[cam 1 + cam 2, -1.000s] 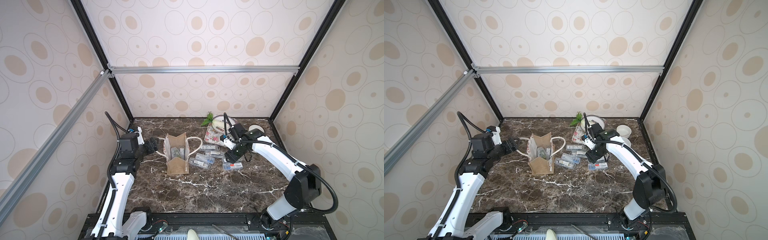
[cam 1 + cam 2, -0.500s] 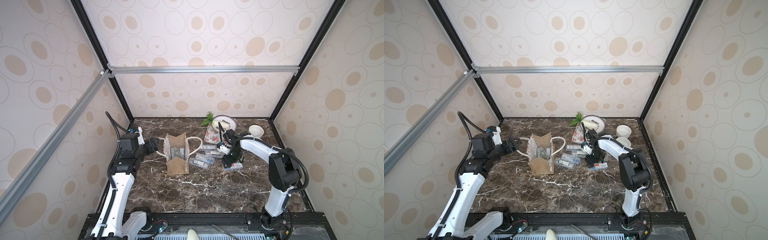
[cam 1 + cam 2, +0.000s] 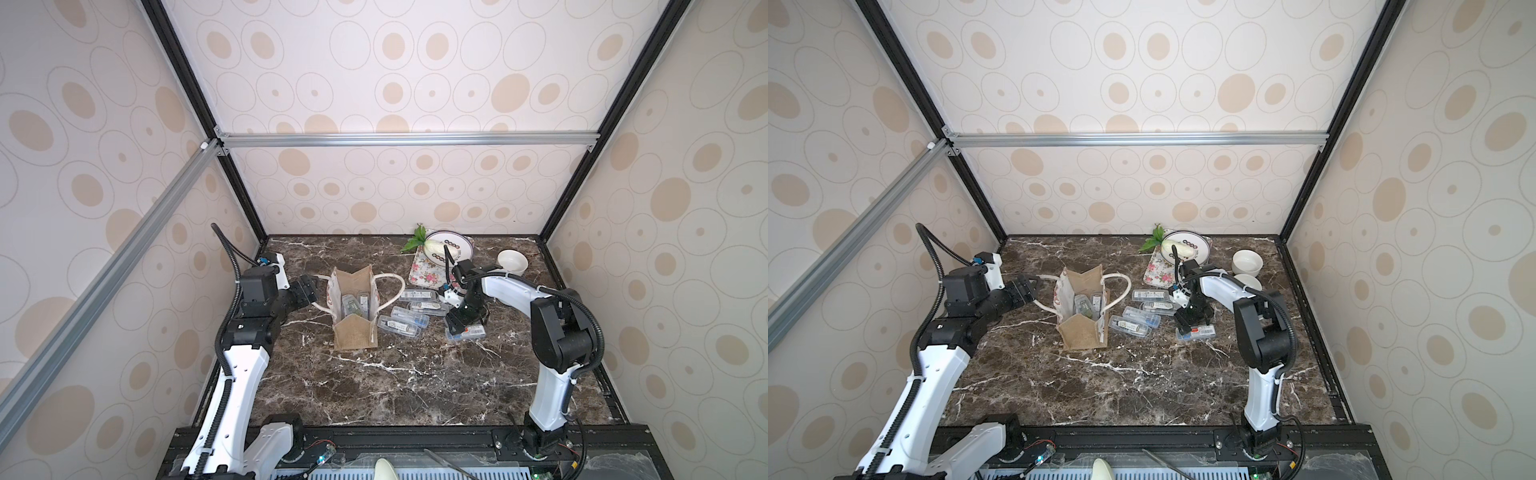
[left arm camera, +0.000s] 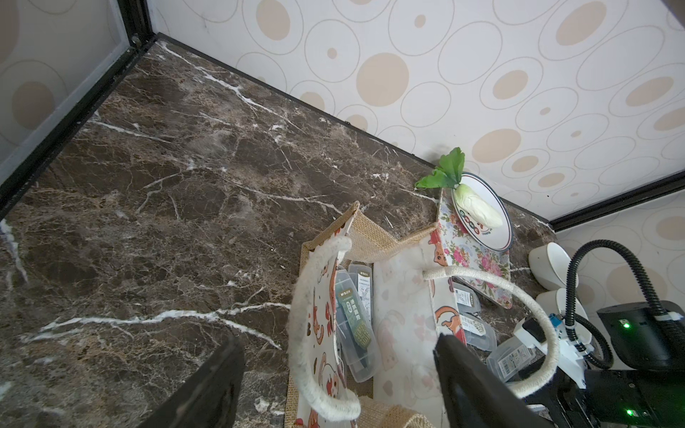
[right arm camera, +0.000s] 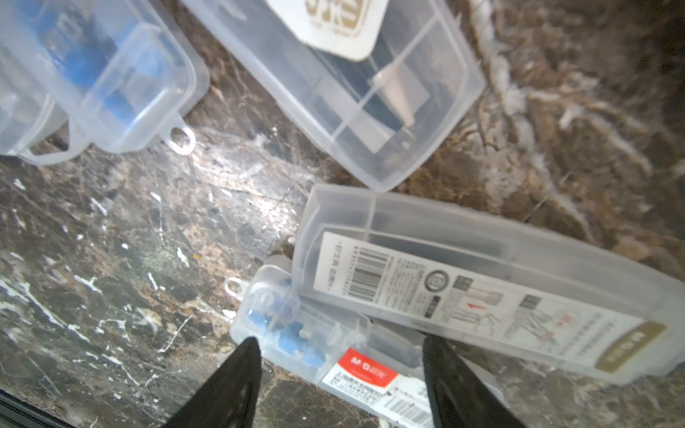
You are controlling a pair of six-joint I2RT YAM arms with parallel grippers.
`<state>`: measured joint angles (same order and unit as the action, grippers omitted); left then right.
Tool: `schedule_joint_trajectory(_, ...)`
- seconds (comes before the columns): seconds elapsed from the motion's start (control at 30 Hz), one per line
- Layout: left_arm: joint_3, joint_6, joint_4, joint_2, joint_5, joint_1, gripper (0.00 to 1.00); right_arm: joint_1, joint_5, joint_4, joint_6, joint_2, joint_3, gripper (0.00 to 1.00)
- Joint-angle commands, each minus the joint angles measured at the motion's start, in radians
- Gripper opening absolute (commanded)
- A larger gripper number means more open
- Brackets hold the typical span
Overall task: Put the compass set into the canvas bag
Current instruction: Pick up the compass set at the center of the board.
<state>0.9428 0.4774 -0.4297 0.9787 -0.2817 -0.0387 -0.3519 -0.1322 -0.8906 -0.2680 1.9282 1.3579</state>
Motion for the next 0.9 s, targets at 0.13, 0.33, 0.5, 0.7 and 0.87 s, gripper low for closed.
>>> schedule_joint_trajectory(0.13,-0.010,-0.003,0.011,0.001,0.012,0.004,0.82,0.011,-0.057,0.024,0.002,0.012,-0.020,0.72)
schedule_joint_trajectory(0.33,-0.012,-0.005,0.009,-0.005,0.014,0.005,0.82,0.012,-0.060,0.010,0.029,-0.033,-0.059,0.72)
schedule_joint_trajectory(0.5,-0.009,-0.006,0.013,0.002,0.010,0.004,0.82,0.012,-0.056,0.007,0.039,-0.066,-0.100,0.72)
schedule_joint_trajectory(0.7,-0.017,0.001,0.018,-0.007,0.005,0.004,0.82,0.012,-0.055,-0.007,0.053,-0.116,-0.134,0.73)
schedule_joint_trajectory(0.87,-0.021,0.003,0.020,-0.008,0.002,0.005,0.82,0.012,-0.043,-0.011,0.053,-0.134,-0.170,0.74)
